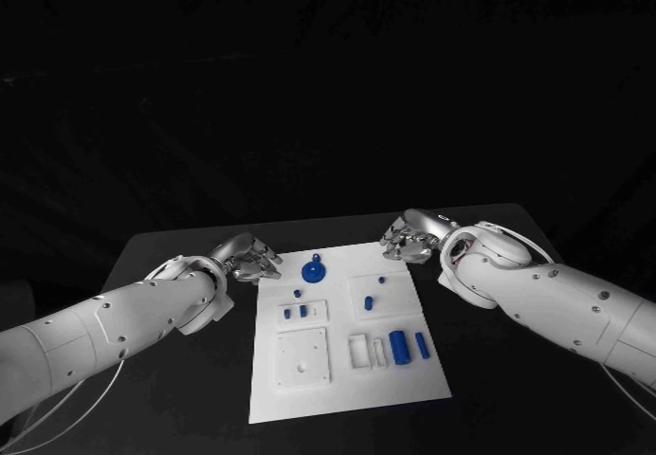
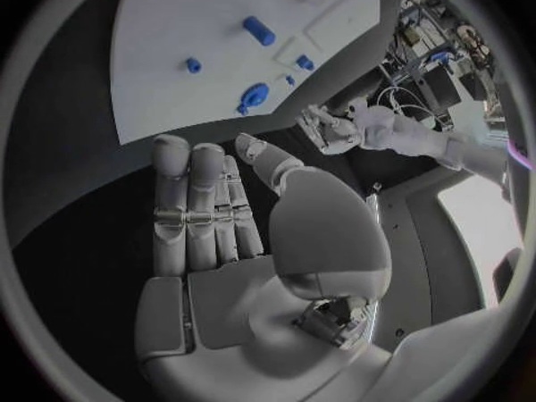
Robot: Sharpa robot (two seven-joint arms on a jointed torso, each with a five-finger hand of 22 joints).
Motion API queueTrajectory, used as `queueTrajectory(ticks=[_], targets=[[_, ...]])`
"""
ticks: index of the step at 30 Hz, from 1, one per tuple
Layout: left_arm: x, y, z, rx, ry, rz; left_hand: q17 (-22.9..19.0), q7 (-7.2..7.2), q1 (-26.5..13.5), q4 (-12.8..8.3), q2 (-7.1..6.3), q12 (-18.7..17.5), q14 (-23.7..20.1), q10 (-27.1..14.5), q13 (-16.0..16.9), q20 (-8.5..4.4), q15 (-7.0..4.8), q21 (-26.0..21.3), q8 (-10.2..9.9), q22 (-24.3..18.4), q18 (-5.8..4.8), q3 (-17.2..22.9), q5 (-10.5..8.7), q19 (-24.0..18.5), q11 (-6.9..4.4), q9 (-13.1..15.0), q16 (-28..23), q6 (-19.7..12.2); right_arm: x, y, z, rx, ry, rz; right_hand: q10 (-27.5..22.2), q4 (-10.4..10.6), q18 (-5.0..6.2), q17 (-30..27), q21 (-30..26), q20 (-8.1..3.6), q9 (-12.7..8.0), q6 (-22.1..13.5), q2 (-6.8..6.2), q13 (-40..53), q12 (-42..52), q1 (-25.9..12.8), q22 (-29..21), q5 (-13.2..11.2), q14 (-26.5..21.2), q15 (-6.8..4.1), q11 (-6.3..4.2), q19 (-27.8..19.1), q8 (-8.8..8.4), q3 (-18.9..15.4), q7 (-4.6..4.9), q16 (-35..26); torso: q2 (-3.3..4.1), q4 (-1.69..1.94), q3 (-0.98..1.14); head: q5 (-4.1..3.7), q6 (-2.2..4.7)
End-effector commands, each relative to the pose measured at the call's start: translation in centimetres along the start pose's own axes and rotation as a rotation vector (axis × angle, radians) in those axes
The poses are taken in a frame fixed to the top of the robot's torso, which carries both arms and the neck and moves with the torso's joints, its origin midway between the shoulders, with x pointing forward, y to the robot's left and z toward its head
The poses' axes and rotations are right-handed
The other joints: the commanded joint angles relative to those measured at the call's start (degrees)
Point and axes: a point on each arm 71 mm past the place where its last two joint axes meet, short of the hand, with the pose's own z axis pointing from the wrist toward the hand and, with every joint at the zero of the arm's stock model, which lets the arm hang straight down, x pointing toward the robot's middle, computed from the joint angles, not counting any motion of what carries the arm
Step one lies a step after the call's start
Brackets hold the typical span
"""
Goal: Assemble the parts on the task board
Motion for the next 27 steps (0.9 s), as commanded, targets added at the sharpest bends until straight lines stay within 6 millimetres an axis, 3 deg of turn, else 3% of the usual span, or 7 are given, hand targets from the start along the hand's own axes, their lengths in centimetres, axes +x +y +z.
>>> queueTrajectory(ticks=[1,3,6,13,15,21,27], targets=[[-1.1,-0.8,-0.4,-0.001,-0.115,-0.318,-2.5,0.55,0.3,0.0,0.73,-0.3,-2.6,-3.2,-0.1,0.92,1.13,-3.1,-0.1,-2.2,-1.14,-0.4,0.75,-2.3,1.09,0.0,-6.0,0.0,0.6,-0.2,0.1,0.040,0.023,-0.162,-0.7,0.1,0.57,-0.2,0.0,0.50,0.0,0.1,-0.70,-0.1,-0.2,0.0,3.0,-0.3,0.4,0.04,0.14,2.2,-0.07,0.6,0.05,0.2,0.00,0.15,-0.15,-0.40,0.22],[-1.5,-1.3,-0.7,0.008,-0.118,-0.420,-5.9,0.74,0.2,0.1,1.13,-0.5,-5.5,-5.9,-0.2,2.29,2.69,-6.8,-0.2,-4.8,-1.49,-0.1,1.30,-5.3,2.20,-0.1,-13.9,-0.2,1.2,-0.2,0.1,0.045,0.031,-0.190,-1.1,0.4,0.57,-0.5,-0.2,0.57,0.0,-0.1,-1.35,-0.1,-0.3,0.0,2.9,-0.8,0.5,0.10,0.28,2.2,-0.07,0.9,0.10,0.3,0.02,0.06,-0.13,-0.24,0.29],[-2.0,-2.5,-1.2,0.052,-0.103,-0.550,-11.8,0.93,-0.1,0.1,1.69,-0.5,-0.8,-7.8,-0.2,4.18,4.14,-12.8,-0.1,-11.6,-0.96,0.0,1.67,-5.0,3.10,-0.1,-30.4,-0.3,2.1,0.0,0.1,0.048,0.049,-0.239,-2.1,0.6,0.64,-0.8,-0.6,0.75,0.0,-0.5,-2.04,-0.1,-0.3,0.2,2.8,-1.3,0.5,0.36,0.55,2.2,-0.07,1.1,0.20,0.3,0.01,-0.02,-0.12,0.22,0.26],[-2.6,-4.4,-1.6,0.117,-0.083,-0.677,-12.7,0.91,0.3,-0.5,3.14,-0.5,0.4,-8.3,-0.3,5.79,5.83,-12.8,0.0,-18.7,-0.79,1.1,1.80,-8.2,3.25,-0.1,-44.9,-0.4,3.5,0.3,0.3,0.050,0.084,-0.285,-2.7,0.4,0.91,-1.5,-0.9,1.07,-0.1,-1.1,-3.10,-0.1,-0.3,0.7,2.6,-2.3,0.8,0.64,0.77,2.4,-0.08,1.2,0.31,0.5,0.02,0.12,-0.30,0.39,0.41],[-2.8,-4.8,-1.5,0.129,-0.080,-0.695,-12.8,1.09,0.9,-1.0,4.19,-0.5,-0.3,-8.4,-0.3,6.16,6.43,-12.9,0.0,-19.4,-0.91,2.2,0.94,-9.4,3.39,-0.1,-47.4,-0.4,3.9,0.4,0.5,0.049,0.089,-0.292,-2.9,0.4,0.98,-1.6,-1.0,1.17,-0.1,-1.3,-3.22,-0.1,-0.3,0.8,2.6,-2.3,0.8,0.76,0.83,2.4,-0.07,1.1,0.36,0.5,0.05,0.11,-0.29,0.40,0.47],[-3.0,-5.4,-1.4,0.146,-0.076,-0.718,-13.1,0.75,-0.6,-1.1,3.15,-0.5,-3.6,-8.5,-0.3,7.81,7.66,-12.9,0.2,-24.8,-0.41,1.8,0.88,-10.8,3.39,-0.1,-47.7,-0.6,4.7,0.9,0.8,0.044,0.091,-0.301,-2.9,0.5,1.18,-2.0,-1.3,1.29,-0.1,-1.5,-3.28,-0.1,-0.3,0.8,2.5,-2.3,0.9,0.81,0.84,2.5,-0.07,1.0,0.41,0.7,0.07,0.09,-0.17,0.48,0.44],[-3.0,-5.6,-1.4,0.152,-0.069,-0.730,-13.1,0.78,-0.7,-1.4,3.29,-0.5,-4.5,-8.5,-0.3,8.19,8.02,-12.8,0.4,-32.0,-0.28,1.3,1.08,-10.0,3.46,-0.1,-47.7,-0.8,5.5,1.1,1.2,0.045,0.089,-0.306,-2.9,0.5,1.26,-2.4,-1.4,1.34,-0.1,-1.5,-3.33,-0.1,-0.3,0.9,2.4,-2.7,0.9,0.84,0.86,2.6,-0.08,1.7,0.49,0.8,0.07,0.25,-0.19,0.42,0.29]])
